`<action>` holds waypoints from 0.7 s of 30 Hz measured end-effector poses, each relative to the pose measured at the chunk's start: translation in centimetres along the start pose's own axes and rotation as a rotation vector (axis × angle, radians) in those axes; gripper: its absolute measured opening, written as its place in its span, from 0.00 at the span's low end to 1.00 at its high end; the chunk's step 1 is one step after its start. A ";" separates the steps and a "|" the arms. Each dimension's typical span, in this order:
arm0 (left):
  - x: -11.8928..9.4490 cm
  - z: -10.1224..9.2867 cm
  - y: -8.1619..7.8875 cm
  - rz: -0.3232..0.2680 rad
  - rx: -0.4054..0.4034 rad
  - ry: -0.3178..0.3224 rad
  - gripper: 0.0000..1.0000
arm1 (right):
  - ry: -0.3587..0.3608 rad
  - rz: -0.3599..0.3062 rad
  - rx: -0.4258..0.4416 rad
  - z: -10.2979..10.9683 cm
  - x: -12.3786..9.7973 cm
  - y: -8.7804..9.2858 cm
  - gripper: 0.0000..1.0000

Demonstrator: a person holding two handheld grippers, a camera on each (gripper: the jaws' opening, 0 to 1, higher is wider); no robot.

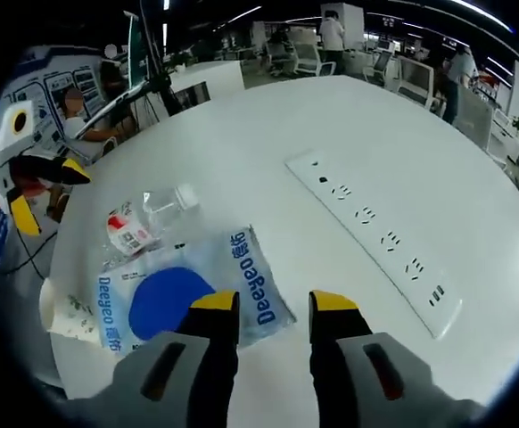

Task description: Arrange the tabletop items into an orderly group along one side of the table until the central work area is clear of visible clutter.

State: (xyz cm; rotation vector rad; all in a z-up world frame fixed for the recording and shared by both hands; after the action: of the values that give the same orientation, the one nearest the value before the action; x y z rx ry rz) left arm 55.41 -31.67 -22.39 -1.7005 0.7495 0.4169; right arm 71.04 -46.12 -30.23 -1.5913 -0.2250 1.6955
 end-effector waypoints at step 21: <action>0.3 1.2 0.8 0.002 -0.022 -0.029 0.59 | -0.149 0.150 -0.142 0.5 1.1 1.8 0.00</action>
State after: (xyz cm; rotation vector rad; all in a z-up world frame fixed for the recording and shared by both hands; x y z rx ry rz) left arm 55.21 -30.72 -23.44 -1.7112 0.7280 0.4522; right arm 69.93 -46.45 -32.06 -1.6190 -0.3135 1.9554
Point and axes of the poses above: the point that each gripper's makers call its tool centre point, and the gripper's own axes: x roughly forward along the fingers, z roughly to its left, y roughly out of its underside, the point moved 2 cm from there along -x, roughly backward along the fingers, and after that the axes turned 5 degrees about -y, right-handed, at the moved point
